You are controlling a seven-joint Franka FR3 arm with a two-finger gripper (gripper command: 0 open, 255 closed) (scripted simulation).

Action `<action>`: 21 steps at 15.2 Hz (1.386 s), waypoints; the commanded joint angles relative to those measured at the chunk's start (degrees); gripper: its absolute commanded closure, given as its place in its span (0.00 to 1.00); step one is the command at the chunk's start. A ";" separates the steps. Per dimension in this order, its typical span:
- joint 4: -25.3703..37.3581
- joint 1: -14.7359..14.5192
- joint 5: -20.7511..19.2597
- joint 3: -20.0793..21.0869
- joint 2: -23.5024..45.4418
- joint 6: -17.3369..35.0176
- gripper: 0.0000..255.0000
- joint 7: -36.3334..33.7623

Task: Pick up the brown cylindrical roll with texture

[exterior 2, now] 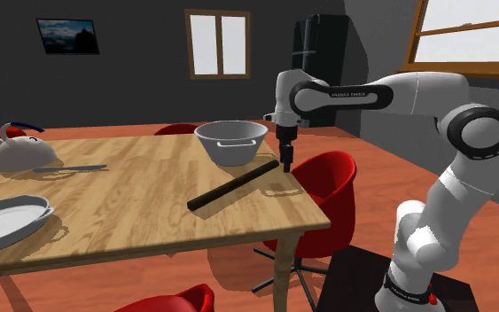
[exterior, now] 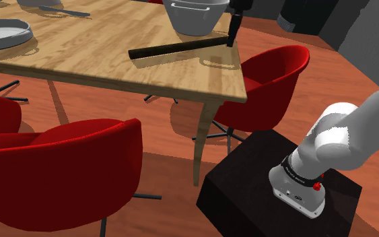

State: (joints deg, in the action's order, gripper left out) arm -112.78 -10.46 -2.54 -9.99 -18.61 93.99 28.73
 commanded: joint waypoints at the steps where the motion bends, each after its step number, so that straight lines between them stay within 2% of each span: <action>1: 4.68 -1.58 0.96 -0.67 4.42 -0.73 0.00 6.87; 6: 16.57 -4.47 3.75 -0.58 15.01 -3.41 0.00 21.82; 13: 32.27 -6.90 6.31 2.35 27.01 -8.91 0.00 38.91; 21: 24.43 -7.07 6.10 2.46 25.55 -2.51 0.00 39.06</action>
State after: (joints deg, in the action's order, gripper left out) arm -87.50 -17.55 3.57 -7.52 7.05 90.72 67.71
